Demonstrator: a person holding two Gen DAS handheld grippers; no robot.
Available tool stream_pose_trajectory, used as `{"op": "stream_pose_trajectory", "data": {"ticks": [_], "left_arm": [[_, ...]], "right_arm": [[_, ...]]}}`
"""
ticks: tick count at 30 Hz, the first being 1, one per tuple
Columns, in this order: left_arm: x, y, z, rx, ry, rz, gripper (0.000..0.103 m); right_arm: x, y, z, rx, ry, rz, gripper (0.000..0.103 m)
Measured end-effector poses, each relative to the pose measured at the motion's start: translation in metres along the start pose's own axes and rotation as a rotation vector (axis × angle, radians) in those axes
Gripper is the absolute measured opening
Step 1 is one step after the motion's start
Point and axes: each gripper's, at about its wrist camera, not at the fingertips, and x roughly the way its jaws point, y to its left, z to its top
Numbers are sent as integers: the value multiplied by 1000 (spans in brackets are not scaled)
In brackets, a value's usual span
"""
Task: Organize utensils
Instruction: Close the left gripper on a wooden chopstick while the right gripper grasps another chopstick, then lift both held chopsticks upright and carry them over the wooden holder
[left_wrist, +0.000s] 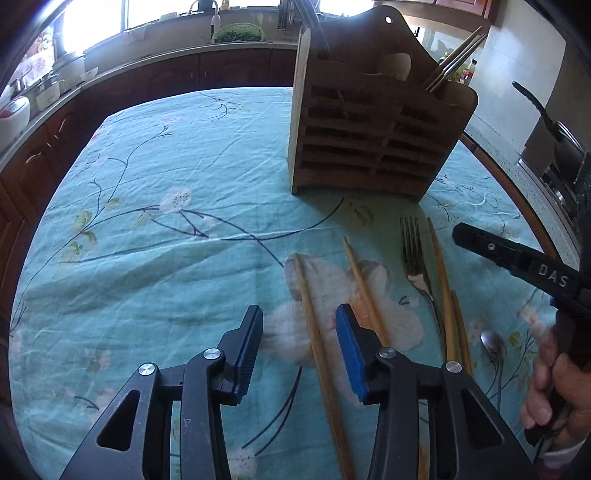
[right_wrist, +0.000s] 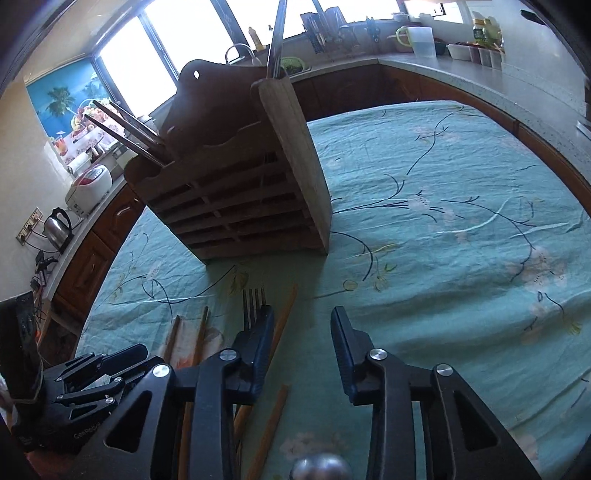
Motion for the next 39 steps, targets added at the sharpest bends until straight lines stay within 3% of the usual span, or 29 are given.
{"op": "stream_pose_trajectory", "data": {"ticks": [3,5,7,9,17,29,39], "left_arm": [[15,-4,6,19,27,5,31],[19,-8,9,42,5,33,27],[22,-11,11,58,-3,43,15],[25,-11,12,60,-13,42,7],[10,10,8,-12,-39,-40,3],[-85,31,-6,-96,-217,-177,3],[-152,39,-33,-86,-338,-228,3]], "right_arm": [[20,1,5,9,51,1,23],[28,2,6,1,57,-4,21],[31,5,7,-6,56,-3,21],[32,6,8,-5,62,4,10],[4,7,6,9,7,43,7],[-88,12,10,18,-153,120,5],[-152,28,10,-6,-295,145,5]]}}
